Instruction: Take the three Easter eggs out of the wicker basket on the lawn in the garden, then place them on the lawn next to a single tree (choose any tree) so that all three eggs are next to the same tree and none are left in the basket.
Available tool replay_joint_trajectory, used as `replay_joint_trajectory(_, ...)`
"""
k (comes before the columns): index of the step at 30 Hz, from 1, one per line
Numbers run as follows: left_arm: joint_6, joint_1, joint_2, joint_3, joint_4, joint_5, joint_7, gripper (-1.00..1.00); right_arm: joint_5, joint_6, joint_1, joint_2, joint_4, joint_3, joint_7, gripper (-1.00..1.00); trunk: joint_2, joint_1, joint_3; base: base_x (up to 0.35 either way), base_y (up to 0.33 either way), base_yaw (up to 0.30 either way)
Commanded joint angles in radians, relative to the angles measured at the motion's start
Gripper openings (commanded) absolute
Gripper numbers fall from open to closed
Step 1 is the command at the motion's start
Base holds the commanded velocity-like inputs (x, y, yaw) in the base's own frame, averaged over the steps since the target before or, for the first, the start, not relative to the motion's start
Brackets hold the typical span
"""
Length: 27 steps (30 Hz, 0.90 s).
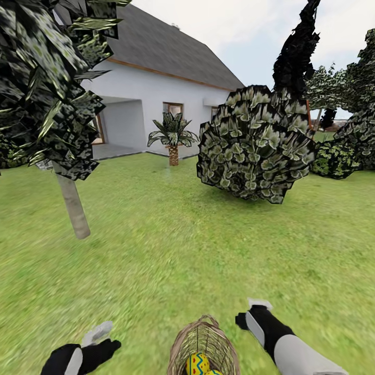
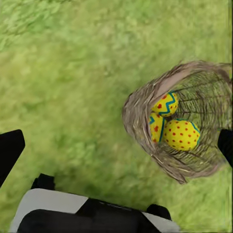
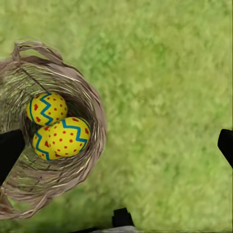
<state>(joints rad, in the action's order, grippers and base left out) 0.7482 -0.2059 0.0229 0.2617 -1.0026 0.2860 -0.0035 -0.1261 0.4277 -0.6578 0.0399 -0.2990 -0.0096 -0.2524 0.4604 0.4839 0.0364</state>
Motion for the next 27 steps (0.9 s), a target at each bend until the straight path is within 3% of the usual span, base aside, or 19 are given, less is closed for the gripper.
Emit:
replay_joint_trajectory(1, 0.076, -0.051, -0.006, -0.006, 0.005, 0.001, 0.000, 1.00, -0.024, 0.034, -0.012, 0.001, -0.002, -0.002, 0.009, 1.00, 0.010, 0.004, 0.006, 0.000, 0.000, 0.000)
replay_joint_trajectory(3, 0.184, -0.173, -0.022, -0.038, 0.024, -0.001, 0.006, 1.00, -0.067, 0.078, -0.043, 0.002, -0.003, -0.002, 0.036, 1.00, 0.024, 0.012, 0.012, 0.000, 0.000, 0.000)
replay_joint_trajectory(5, 0.236, -0.279, -0.031, -0.058, 0.040, -0.002, 0.009, 1.00, -0.095, 0.101, -0.077, 0.001, -0.004, -0.003, 0.049, 1.00, 0.038, 0.020, 0.018, 0.000, 0.000, 0.000)
replay_joint_trajectory(7, 0.251, -0.312, -0.033, -0.063, 0.046, 0.000, 0.006, 1.00, -0.103, 0.104, -0.089, 0.001, 0.002, -0.004, 0.051, 1.00, 0.052, 0.027, 0.024, 0.000, 0.000, 0.000)
replay_joint_trajectory(10, 0.265, -0.330, -0.017, -0.053, 0.031, 0.002, 0.002, 1.00, -0.107, 0.103, -0.095, 0.004, 0.013, -0.005, 0.054, 1.00, 0.073, 0.039, 0.034, 0.000, 0.000, 0.000)
replay_joint_trajectory(12, 0.263, -0.334, 0.005, -0.016, 0.048, 0.002, 0.002, 1.00, -0.109, 0.100, -0.096, 0.005, 0.043, -0.005, 0.055, 1.00, 0.087, 0.047, 0.040, 0.000, 0.000, 0.000)
replay_joint_trajectory(14, 0.262, -0.335, 0.011, 0.001, 0.076, 0.002, -0.001, 1.00, -0.109, 0.098, -0.097, 0.005, 0.062, -0.004, 0.055, 1.00, 0.101, 0.054, 0.046, 0.000, 0.000, 0.000)
replay_joint_trajectory(16, 0.255, -0.335, 0.002, -0.006, 0.097, -0.003, -0.003, 1.00, -0.120, 0.099, -0.097, 0.002, 0.077, -0.008, 0.055, 1.00, 0.115, 0.062, 0.053, 0.000, 0.000, 0.000)
replay_joint_trajectory(23, 0.243, -0.336, 0.013, -0.017, 0.088, -0.007, 0.000, 1.00, -0.134, 0.100, -0.097, 0.002, 0.066, 0.004, 0.050, 1.00, 0.164, 0.089, 0.075, 0.000, 0.000, 0.000)
replay_joint_trajectory(27, 0.245, -0.336, 0.012, -0.018, 0.062, -0.004, 0.008, 1.00, -0.135, 0.179, -0.101, 0.003, -0.046, 0.005, 0.046, 1.00, 0.192, 0.104, 0.087, 0.000, 0.000, 0.000)
